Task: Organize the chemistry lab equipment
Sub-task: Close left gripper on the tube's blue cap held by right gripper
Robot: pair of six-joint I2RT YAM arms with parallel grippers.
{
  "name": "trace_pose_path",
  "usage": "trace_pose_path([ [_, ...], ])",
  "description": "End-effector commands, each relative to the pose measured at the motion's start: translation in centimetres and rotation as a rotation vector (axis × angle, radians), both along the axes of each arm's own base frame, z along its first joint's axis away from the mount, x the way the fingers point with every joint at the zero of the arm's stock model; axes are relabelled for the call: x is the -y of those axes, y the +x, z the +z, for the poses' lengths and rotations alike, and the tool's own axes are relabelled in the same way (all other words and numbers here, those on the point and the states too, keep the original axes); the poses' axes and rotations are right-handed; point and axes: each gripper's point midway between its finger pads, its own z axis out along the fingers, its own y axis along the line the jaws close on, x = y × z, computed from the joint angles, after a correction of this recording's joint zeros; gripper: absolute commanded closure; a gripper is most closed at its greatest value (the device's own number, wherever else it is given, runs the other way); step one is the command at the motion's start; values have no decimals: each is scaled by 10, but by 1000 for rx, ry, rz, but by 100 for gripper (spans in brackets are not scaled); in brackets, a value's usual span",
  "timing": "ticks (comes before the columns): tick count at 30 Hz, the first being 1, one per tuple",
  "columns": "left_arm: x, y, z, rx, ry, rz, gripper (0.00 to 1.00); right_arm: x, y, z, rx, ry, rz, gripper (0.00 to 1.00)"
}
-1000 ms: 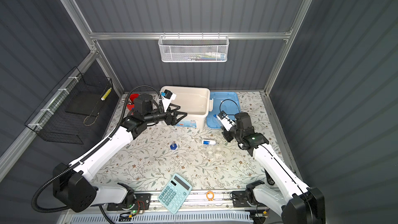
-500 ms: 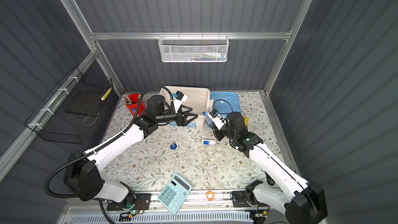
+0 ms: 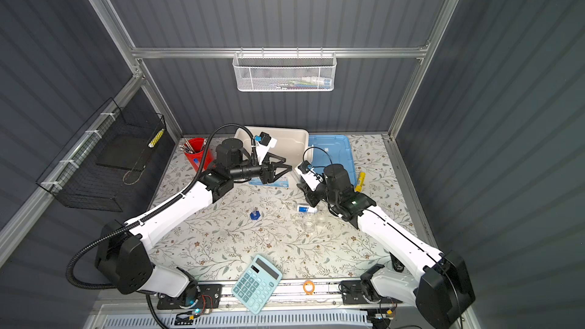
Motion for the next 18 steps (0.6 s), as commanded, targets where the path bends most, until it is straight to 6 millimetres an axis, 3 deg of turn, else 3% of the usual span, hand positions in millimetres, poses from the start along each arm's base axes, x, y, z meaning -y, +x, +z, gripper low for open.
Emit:
trace_pose_path([
  [1,4,-3,15,36,-19,-20,46,-8,3,27,56,53,14,80],
  [18,7,-6,13,27,-24,-50,53,-14,7,37,89,58,32,81],
])
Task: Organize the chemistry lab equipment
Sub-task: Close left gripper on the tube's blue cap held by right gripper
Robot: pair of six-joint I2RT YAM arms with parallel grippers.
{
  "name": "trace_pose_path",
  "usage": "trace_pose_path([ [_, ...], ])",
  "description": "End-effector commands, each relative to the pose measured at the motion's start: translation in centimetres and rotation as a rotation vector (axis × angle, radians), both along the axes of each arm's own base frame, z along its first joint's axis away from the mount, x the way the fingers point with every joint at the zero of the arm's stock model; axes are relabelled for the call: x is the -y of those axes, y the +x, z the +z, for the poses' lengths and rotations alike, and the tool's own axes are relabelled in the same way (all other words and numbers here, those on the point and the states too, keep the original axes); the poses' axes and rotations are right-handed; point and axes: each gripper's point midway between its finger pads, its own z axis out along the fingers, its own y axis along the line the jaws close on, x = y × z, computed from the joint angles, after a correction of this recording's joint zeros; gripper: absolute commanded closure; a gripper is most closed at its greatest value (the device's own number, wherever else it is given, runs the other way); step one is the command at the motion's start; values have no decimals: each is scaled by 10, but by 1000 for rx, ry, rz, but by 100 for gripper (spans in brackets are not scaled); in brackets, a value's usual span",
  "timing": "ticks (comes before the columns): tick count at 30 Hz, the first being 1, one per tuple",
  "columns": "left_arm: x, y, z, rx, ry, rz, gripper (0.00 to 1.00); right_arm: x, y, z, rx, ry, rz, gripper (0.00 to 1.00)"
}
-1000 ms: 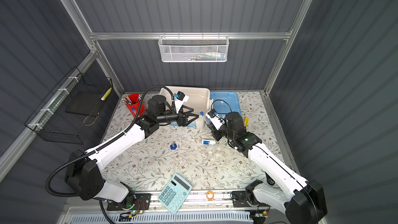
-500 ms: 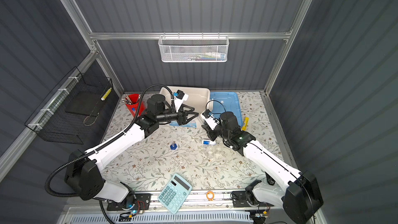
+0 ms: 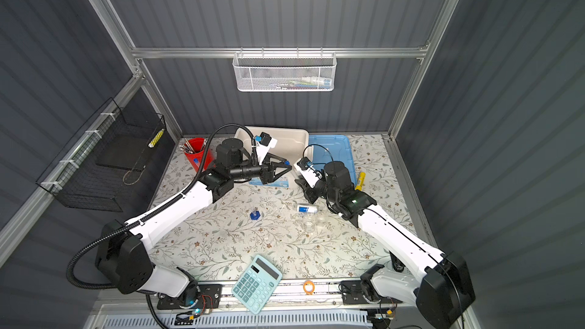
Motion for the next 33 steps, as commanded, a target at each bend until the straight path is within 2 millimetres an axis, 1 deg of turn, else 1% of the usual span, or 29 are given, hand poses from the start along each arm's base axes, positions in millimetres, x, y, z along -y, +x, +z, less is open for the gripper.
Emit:
trace_pose_path([
  [1,6,-4,13,30,-22,-33,53,-8,3,15,35,23,23,81],
  [10,6,-7,16,27,-23,-45,62,-7,2,13,37,14,18,81],
  [13,6,-6,15,21,-21,-49,66,-6,1,17,46,20,16,81],
  [21,7,-6,15,18,-26,-52,70,-7,0,19,52,18,20,81],
  [23,7,-7,14,16,-24,-53,70,-7,0,20,53,19,21,81],
  [29,7,-5,12,12,-20,-51,65,-9,-1,22,61,19,25,81],
  [33,8,-7,14,14,-25,-59,65,-9,-1,23,63,17,25,81],
])
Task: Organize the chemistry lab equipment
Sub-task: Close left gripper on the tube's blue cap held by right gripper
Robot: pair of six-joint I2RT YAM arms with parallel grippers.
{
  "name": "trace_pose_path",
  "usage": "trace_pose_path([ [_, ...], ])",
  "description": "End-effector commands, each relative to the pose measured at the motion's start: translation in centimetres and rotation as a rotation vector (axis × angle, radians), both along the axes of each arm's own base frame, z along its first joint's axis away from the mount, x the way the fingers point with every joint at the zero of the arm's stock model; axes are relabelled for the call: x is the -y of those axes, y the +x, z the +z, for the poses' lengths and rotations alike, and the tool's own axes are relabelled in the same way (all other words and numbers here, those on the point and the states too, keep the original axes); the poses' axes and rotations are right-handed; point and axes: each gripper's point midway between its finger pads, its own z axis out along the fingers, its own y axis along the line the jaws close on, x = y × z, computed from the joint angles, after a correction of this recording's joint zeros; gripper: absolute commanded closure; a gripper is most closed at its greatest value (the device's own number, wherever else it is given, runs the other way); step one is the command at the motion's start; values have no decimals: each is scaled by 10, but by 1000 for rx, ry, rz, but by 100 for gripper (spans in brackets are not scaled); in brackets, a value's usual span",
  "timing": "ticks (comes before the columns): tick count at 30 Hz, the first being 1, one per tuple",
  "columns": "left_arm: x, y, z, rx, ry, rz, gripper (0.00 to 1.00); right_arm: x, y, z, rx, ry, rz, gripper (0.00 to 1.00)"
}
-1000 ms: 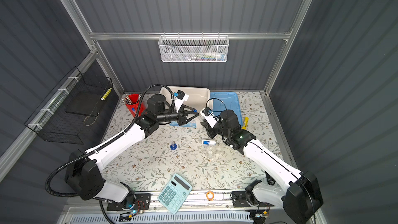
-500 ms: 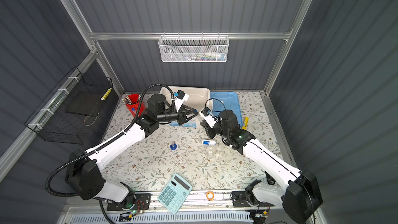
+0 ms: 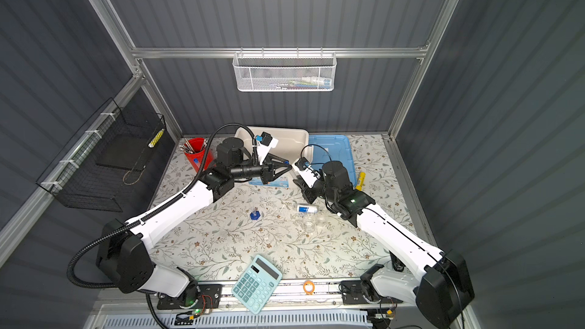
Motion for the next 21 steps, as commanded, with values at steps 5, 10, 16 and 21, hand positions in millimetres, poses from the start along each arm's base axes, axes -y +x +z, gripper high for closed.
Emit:
trace_pose_path([
  [5,4,-3,10,15,-14,-31,71,-3,2,20,51,22,4,81],
  [10,4,-4,9,17,-11,-33,76,-3,3,21,53,19,1,81],
  [16,4,-4,10,18,-10,-29,80,-4,4,22,58,20,-2,80],
  [21,1,-4,15,37,-4,-19,86,-3,5,24,68,24,-11,71],
])
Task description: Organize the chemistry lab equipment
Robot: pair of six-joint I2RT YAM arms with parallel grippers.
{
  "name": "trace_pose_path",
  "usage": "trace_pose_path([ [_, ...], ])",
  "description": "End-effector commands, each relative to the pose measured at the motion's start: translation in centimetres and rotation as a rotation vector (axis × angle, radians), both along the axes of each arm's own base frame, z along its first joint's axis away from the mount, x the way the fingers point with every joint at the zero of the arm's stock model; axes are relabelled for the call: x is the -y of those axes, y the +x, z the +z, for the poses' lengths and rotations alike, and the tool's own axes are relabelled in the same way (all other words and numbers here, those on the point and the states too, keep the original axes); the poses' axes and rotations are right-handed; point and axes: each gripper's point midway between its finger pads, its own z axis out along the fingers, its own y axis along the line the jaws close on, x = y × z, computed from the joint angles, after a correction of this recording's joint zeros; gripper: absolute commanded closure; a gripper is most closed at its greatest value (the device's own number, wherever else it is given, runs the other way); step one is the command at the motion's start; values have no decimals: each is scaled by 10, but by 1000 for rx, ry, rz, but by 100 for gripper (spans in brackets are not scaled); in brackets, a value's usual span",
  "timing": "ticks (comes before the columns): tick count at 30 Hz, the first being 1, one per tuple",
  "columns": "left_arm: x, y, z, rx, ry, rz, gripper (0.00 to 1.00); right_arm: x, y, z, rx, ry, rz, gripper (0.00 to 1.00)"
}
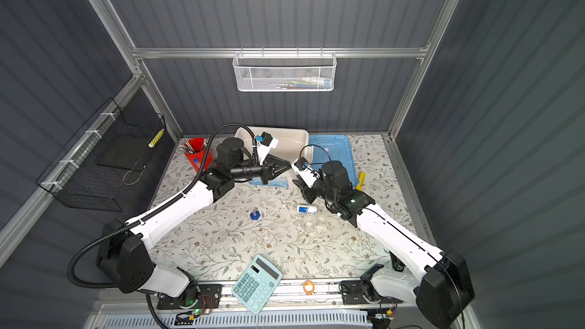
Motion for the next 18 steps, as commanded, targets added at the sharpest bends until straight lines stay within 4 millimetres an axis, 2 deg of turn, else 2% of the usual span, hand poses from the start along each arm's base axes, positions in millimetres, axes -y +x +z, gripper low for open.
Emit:
trace_pose_path([
  [1,0,-4,16,40,-5,-13,86,-3,4,21,53,29,-6,69],
  [7,-4,-3,21,65,19,7,90,-1,4,21,60,32,-19,61],
  [12,-18,-1,28,128,75,80,92,5,-4,19,70,37,-17,58],
  [13,-21,0,30,136,84,93,92,8,-8,27,90,51,-20,57],
  [18,-43,1,36,198,172,185,93,29,-9,35,128,48,-115,52],
])
